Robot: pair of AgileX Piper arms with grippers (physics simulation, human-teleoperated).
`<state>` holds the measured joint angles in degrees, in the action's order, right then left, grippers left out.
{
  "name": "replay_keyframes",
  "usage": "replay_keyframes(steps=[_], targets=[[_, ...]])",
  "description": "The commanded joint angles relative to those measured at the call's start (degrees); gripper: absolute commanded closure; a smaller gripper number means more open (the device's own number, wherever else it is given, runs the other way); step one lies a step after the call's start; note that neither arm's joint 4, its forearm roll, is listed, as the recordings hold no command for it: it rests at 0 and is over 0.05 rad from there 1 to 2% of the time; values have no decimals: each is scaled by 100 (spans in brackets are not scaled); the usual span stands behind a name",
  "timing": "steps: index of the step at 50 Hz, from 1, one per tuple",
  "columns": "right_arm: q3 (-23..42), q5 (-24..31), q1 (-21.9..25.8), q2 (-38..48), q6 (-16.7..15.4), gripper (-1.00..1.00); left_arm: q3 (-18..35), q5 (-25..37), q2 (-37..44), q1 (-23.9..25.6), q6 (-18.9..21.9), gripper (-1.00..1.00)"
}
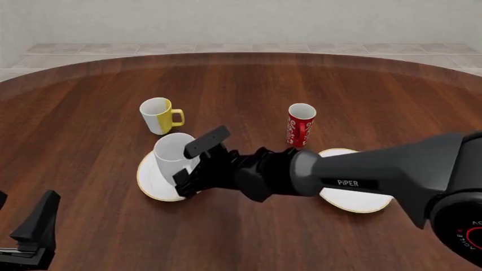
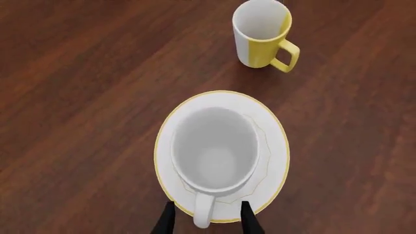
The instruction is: Put the white mug on the left plate.
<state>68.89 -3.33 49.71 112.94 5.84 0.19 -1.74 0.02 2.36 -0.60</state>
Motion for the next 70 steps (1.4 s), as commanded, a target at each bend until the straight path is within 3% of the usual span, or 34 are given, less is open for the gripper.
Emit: replay_keyframes(steps=[1,70], targets=[[-14,48,-20,-94,-44,-100,1,-5,0,7,7,-100],[-283,390,10,-1014,-335,-100,9,-18,-1,-19,114,-100]])
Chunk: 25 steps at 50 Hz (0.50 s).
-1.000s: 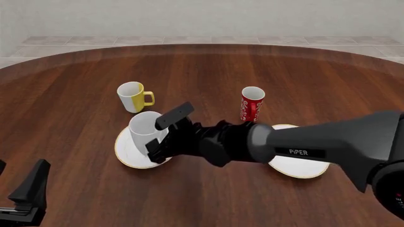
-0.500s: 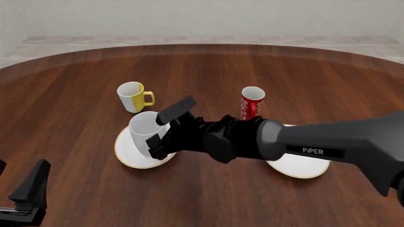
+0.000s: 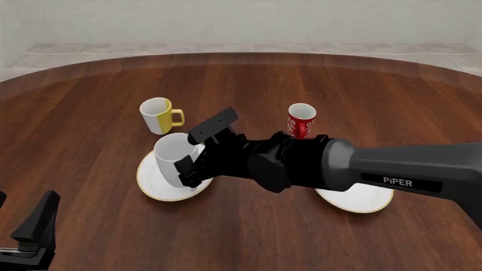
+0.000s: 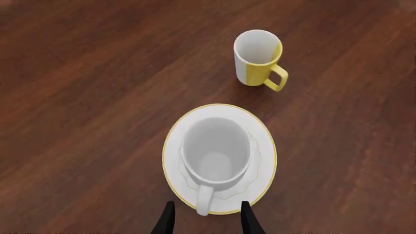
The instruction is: Put the white mug on the left plate.
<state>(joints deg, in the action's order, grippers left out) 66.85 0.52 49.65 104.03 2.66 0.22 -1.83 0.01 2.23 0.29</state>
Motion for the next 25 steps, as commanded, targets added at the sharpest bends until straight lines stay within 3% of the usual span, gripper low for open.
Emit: replay_keyframes(steps=[1,25], targets=[[-88,2,16,-136,-14,-100,6,-10,0,-4,27,-100],[-287,-67,22,-287,-14,-100,13,-14,0,14,74,-100]])
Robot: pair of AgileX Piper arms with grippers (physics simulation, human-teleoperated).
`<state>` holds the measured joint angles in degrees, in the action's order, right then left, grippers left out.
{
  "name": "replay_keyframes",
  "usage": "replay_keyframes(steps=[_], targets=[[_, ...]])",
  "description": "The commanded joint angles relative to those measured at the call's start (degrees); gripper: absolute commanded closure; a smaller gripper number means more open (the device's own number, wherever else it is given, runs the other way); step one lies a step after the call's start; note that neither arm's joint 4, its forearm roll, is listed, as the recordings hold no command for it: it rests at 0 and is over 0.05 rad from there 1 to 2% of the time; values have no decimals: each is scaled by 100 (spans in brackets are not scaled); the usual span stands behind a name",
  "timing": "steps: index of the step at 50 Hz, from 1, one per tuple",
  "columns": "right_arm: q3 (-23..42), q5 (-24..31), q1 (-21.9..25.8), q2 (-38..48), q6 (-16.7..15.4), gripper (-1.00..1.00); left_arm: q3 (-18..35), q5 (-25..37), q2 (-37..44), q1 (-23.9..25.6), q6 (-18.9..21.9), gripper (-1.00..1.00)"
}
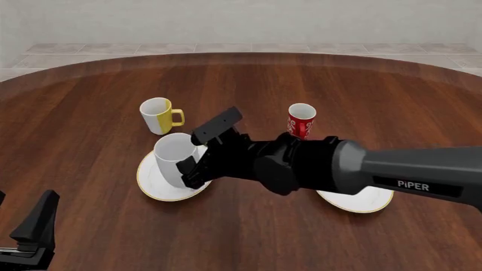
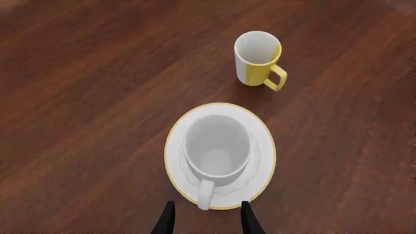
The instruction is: Put the white mug on the left plate.
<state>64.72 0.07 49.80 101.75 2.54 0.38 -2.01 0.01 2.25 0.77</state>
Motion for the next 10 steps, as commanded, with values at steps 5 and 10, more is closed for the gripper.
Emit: replay_keyframes(steps=[5,10], targets=[[-92,-21,14,-79,-4,-100,-4,6,0,16,35,-100],[-107,-18,20,-99,0,-100,-9,7,0,21,45,-100]])
